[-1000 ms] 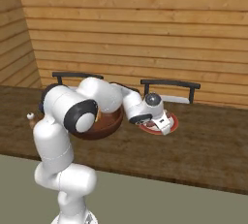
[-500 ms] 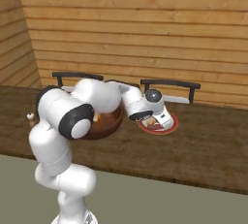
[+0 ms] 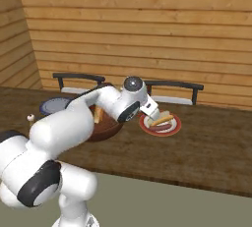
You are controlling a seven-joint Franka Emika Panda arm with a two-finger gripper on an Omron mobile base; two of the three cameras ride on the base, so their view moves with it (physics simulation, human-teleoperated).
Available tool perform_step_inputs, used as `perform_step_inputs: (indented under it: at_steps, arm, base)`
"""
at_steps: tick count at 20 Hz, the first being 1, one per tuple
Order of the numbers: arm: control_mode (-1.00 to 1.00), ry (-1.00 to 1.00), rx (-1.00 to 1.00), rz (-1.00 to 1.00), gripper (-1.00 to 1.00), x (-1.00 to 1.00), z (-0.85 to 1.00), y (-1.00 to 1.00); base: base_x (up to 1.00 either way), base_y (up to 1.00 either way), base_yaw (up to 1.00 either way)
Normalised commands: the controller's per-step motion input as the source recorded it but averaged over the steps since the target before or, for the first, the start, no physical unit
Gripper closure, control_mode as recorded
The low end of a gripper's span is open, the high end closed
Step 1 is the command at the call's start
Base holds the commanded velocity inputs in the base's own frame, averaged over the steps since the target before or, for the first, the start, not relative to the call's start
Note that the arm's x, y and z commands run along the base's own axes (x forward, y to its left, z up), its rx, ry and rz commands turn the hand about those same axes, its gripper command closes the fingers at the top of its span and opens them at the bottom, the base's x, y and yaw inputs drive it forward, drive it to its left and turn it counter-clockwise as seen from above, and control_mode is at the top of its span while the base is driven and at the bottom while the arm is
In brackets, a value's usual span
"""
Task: Place one bun and one sausage from the bowl on each plate.
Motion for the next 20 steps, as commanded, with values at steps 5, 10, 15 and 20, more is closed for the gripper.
perform_step_inputs:
  at_steps: [5, 10, 15, 20]
  arm:
    - [-1.0, 0.2, -0.2, 0.24, -1.0, -0.31, 1.0, 1.0]
    - [-1.0, 0.31, -0.23, 0.15, -1.0, -0.06, 0.72, 1.0]
    - [-1.0, 0.16, -0.1, 0.22, -1.0, -0.06, -0.47, 1.0]
    - [-1.0, 0.03, 0.01, 0.3, -1.0, 0.29, -1.0, 0.69]
  base:
    - [0.0, 0.0, 0.0]
    - [0.0, 0.0, 0.0]
    - [0.0, 0.0, 0.0]
    - [0.0, 0.0, 0.0]
